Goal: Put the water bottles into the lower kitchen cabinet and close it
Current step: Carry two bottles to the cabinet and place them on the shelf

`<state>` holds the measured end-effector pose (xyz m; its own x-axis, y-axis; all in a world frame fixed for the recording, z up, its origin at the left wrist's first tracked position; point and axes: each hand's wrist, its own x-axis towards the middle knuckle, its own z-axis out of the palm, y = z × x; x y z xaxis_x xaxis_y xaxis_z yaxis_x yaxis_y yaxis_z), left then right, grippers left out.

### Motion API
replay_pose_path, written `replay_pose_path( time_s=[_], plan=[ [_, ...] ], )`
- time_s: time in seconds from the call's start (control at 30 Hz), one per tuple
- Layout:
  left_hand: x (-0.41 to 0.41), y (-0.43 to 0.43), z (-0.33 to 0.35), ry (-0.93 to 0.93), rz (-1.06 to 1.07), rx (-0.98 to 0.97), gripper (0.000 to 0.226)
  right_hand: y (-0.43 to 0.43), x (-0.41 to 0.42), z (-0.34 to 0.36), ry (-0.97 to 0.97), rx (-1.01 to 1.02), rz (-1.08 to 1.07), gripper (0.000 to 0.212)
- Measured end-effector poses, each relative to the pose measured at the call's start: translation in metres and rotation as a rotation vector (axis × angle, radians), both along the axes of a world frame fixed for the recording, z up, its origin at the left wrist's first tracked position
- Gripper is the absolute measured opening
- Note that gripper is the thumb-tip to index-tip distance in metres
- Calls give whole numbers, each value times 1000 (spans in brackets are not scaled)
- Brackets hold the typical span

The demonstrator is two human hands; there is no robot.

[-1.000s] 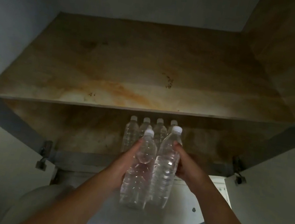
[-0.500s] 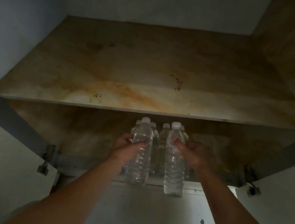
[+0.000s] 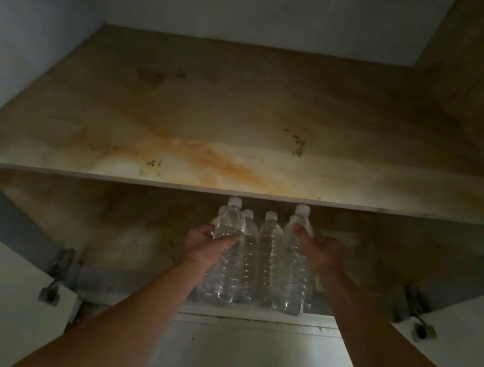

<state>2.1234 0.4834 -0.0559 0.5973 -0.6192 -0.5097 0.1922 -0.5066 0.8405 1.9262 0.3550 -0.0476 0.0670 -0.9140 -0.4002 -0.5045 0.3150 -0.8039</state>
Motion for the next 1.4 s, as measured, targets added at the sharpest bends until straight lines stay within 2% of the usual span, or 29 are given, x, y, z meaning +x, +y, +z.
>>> replay_pose_path(
  time_s=[0.07, 0.2, 0.33, 0.5, 0.57, 0.63, 0.7, 0.77, 0.8, 0.87, 0.93, 1.07, 1.23, 1.33, 1.4],
  plan=[
    [-2, -4, -2, -35, 3, -13, 33, 0, 2, -7, 9, -16, -22, 57],
    [-5, -6, -7, -76, -12, -3, 41, 6, 4, -11, 7, -8, -1, 48],
    [-3, -6, -16, -138, 50, 2, 33, 7, 3, -22, 85, -43, 90, 45],
    [-2, -6, -20, -321, -72, 64, 41, 12, -10, -19, 78, 27, 184, 17],
    [0, -3, -25, -368, -130, 94, 48, 17, -19, -23, 106, 72, 284, 27],
    [3, 4, -35, -376, -219, 126, 63, 24, -30, -27, 126, 101, 394, 54],
    [0, 16, -30, -323, -303, 137, 65, 30, -40, -31, 113, 78, 414, 62],
    [-6, 31, -17, -238, -365, 146, 57, 37, -41, -25, 95, 40, 399, 57],
    [-8, 37, -14, -223, -400, 162, 62, 38, -41, -24, 83, 19, 393, 53],
    [-8, 46, -14, -224, -439, 181, 95, 41, -39, -19, 48, -13, 413, 47],
    [-6, 51, -18, -217, -438, 150, 105, 41, -36, -18, 51, -35, 387, 52],
    [-2, 47, -39, -228, -343, 78, 97, 40, -34, -22, -17, -115, 270, 40],
    [-4, 49, -49, -253, -335, 32, 94, 44, -40, -18, -41, -58, 296, 35],
    [0, 49, -48, -244, -369, 36, 100, 42, -43, -24, -30, -12, 312, 41],
    [-1, 49, -38, -233, -367, 38, 89, 40, -43, -29, -23, 7, 307, 45]
  ],
)
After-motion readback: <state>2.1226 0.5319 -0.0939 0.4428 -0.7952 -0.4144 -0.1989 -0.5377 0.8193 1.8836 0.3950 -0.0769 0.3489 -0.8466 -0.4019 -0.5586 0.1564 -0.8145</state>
